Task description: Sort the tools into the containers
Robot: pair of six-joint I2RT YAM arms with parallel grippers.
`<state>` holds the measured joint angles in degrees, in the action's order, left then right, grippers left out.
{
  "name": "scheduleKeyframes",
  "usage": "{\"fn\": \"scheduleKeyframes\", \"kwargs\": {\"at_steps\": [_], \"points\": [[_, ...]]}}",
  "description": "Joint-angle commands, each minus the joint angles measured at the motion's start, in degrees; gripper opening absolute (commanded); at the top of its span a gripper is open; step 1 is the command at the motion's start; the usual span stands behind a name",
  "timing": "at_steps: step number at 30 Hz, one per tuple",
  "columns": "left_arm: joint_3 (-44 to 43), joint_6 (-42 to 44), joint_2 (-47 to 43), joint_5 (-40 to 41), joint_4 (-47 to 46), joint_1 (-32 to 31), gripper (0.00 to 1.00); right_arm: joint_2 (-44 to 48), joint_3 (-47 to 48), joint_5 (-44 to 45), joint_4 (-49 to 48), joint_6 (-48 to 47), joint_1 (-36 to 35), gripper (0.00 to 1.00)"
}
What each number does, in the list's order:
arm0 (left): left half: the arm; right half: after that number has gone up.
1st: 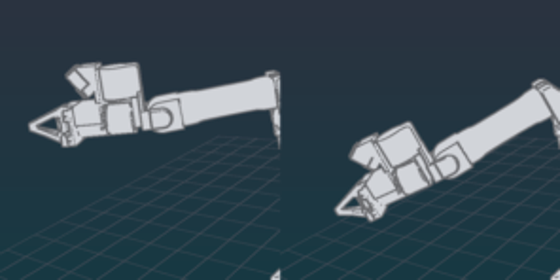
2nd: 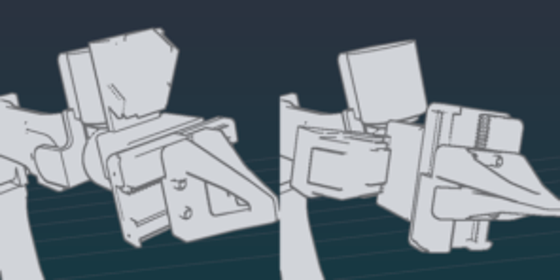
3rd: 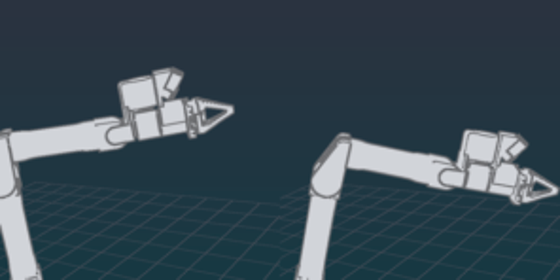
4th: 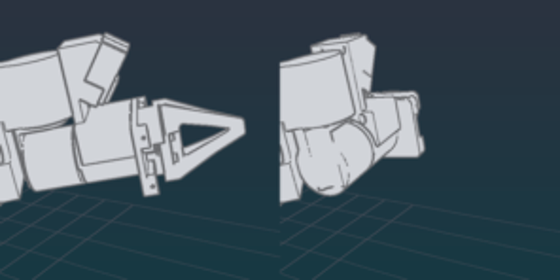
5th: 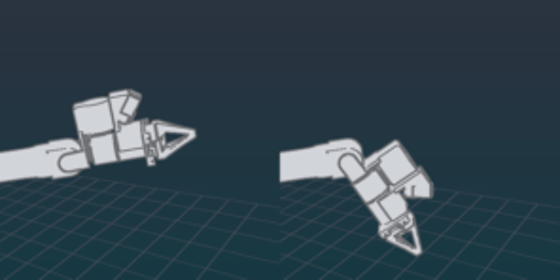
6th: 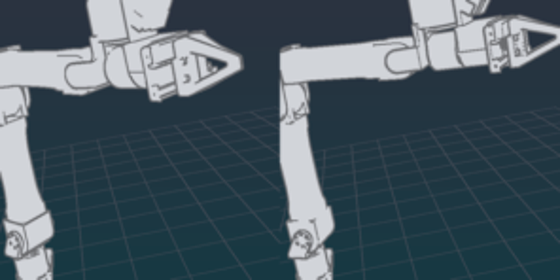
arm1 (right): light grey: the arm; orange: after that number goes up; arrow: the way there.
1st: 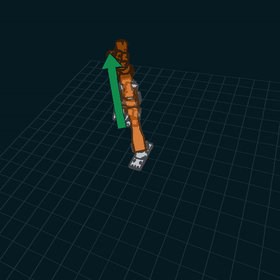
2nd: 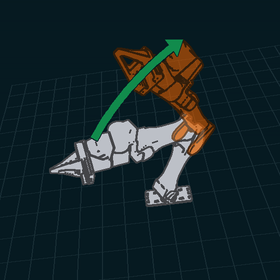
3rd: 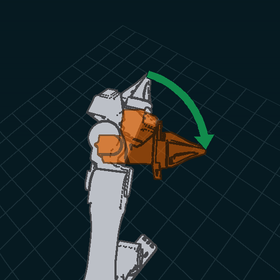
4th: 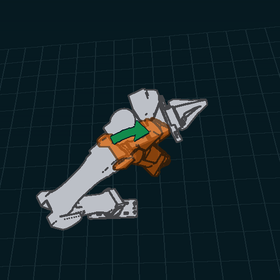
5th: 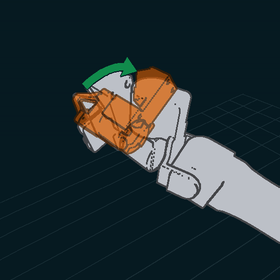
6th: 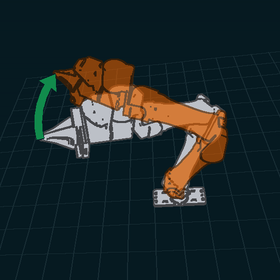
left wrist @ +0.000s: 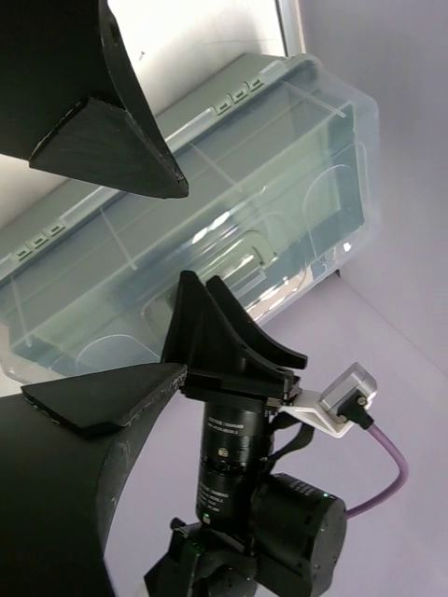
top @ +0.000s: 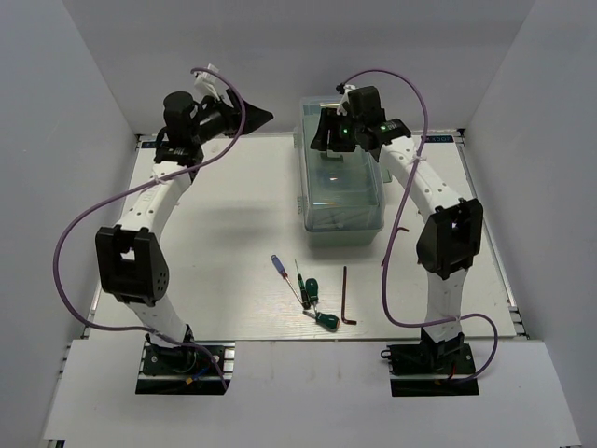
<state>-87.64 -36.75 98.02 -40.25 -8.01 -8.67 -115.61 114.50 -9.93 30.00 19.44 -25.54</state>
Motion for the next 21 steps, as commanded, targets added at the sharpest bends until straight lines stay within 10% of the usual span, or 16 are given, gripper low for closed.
{"fn": "scheduleKeyframes", "kwargs": {"at_steps": [1,21], "points": [[-3.41,-1.91,1.47,-0.88,-2.10,-0.65,0.81,-1.37,-3.66,-2.34,6.22,2.17,-0.56,0.61],[-17.83,-5.52,15.45,-4.57,0.45,-7.24,0.81,1.26,-2.52,-29.17,-5.81,10.88,3.30,0.57]]}}
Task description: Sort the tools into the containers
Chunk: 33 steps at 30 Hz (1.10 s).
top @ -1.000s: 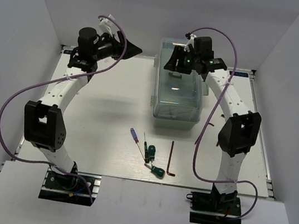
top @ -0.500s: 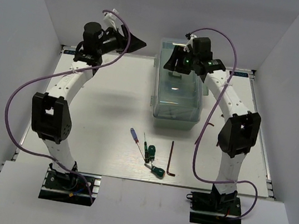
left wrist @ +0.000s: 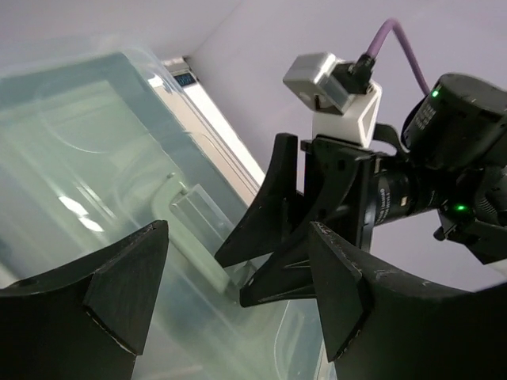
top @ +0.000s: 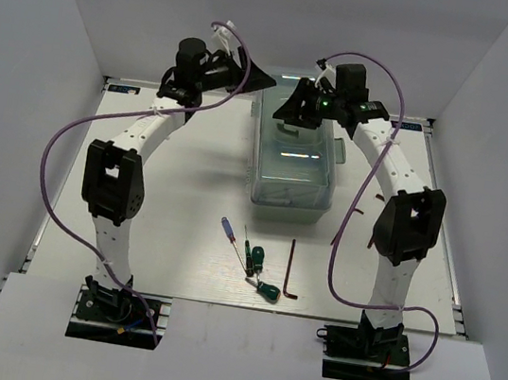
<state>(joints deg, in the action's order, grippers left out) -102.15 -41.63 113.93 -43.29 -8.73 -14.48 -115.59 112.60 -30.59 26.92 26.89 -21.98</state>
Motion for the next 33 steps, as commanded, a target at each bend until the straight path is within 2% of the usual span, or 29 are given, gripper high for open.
{"fn": "scheduleKeyframes", "kwargs": {"at_steps": [1,10,18,28,33], "points": [[-3.32,-0.65,0.32,-1.54,1.96,-2.04,0.81,1.42,-1.23,-9.13,-2.83,4.12,0.09,0.57],[-3.32,1.02,0.33,-0.22,8.46,-4.24,0.81,2.12,-1.94,-12.21,-7.84,8.08,2.20,0.55],[-2.18,3.65,-0.73,5.06,15.93,-4.77,0.81,2.56,-3.26,-14.67,-11.53,11.42,3.61,0.54],[-7.54,1.82,2.52,9.10,19.72,-5.82,0.81,3.00,-4.84,-15.20,-12.41,11.51,4.05,0.54],[-13.07,1.81,5.51,10.24,22.61,-6.35,0.81,3.18,-5.28,-15.29,-12.59,11.51,4.22,0.54]]}}
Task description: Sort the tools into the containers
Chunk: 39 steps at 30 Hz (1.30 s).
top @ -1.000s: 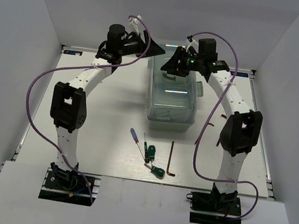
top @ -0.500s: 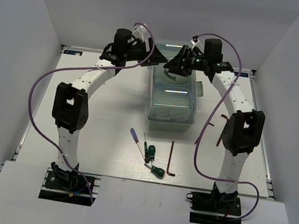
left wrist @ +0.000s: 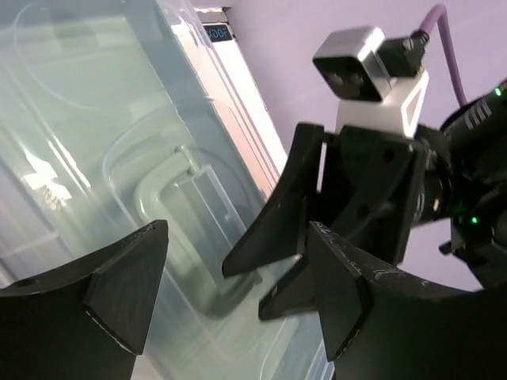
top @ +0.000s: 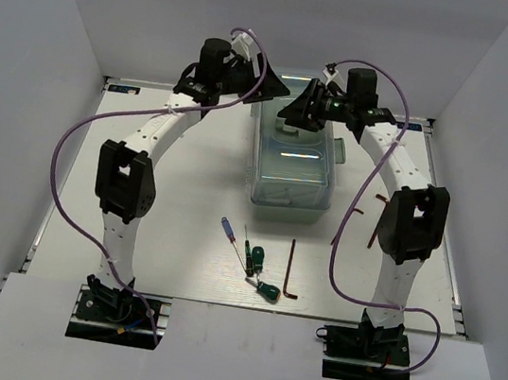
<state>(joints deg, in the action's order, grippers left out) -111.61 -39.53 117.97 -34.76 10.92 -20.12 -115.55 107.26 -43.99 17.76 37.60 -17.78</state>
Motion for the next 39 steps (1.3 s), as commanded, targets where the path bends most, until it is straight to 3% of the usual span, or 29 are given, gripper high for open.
{"fn": "scheduleKeyframes", "kwargs": {"at_steps": [1,10,14,19,23,31,39], "points": [[-4.48,-0.29,1.99,1.72,4.01,-0.71,0.80,3.05,0.05,-1.80,-3.35,0.98,0.11,0.54],[-5.55,0.86,2.71,5.14,8.59,-1.77,0.79,3.05,0.14,-1.28,-3.87,1.24,0.03,0.53],[-5.55,1.91,1.29,8.91,9.30,-1.77,0.79,2.78,2.78,5.30,3.15,-4.11,-0.32,0.53],[-0.56,3.05,-6.06,17.86,10.01,-0.62,0.79,2.69,3.92,8.83,6.49,-7.89,-1.20,0.55],[3.50,5.77,-12.84,24.99,10.00,-0.10,0.80,2.52,6.99,16.64,10.45,-14.12,-3.31,0.57],[11.76,7.18,-22.07,29.04,9.21,-0.10,0.81,0.67,9.89,27.18,14.41,-16.95,-6.73,0.57],[13.61,7.71,-24.55,29.58,8.16,0.43,0.81,-0.82,10.51,34.06,17.31,-16.69,-9.20,0.57]]}}
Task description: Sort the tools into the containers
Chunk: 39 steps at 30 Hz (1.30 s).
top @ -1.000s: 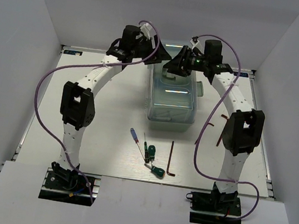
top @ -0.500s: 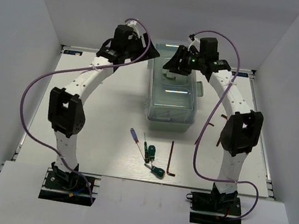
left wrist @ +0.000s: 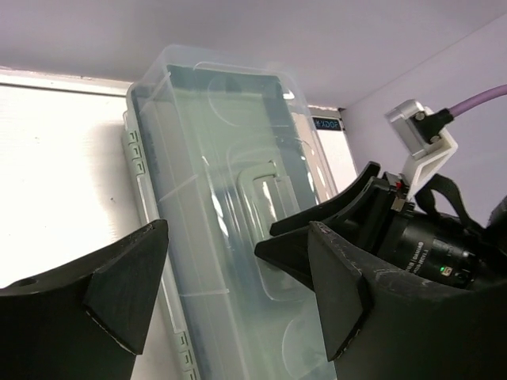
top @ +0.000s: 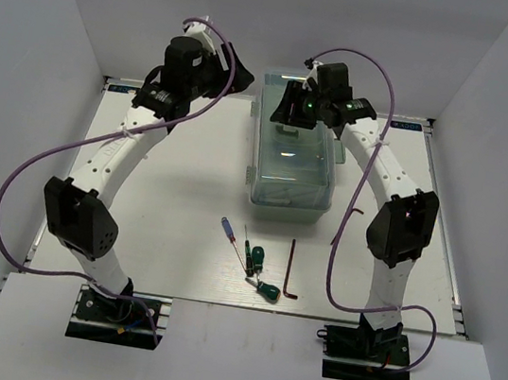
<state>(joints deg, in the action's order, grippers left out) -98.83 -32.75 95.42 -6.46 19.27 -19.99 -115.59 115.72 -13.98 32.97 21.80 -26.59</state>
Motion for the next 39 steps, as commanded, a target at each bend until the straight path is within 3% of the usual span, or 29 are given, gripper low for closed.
{"fn": "scheduleKeyframes", "kwargs": {"at_steps": [1,14,19,39], "points": [[0.83,1.46,-1.99,0.66,-0.19,0.30,0.81,-0.86,1.96,3.78,2.18,-0.28,-0.31,0.57],[-6.81,0.41,6.00,-10.06,-2.13,0.30,0.81,-1.75,-1.11,-16.59,-5.28,8.43,0.13,0.55],[-12.25,-0.12,10.84,-11.99,2.69,0.30,0.81,-1.66,-1.55,-23.27,-10.12,12.12,2.06,0.55],[-17.10,-6.79,19.28,-20.08,3.94,-1.37,0.81,-1.39,-2.69,-27.95,-14.60,16.08,5.05,0.53]]}}
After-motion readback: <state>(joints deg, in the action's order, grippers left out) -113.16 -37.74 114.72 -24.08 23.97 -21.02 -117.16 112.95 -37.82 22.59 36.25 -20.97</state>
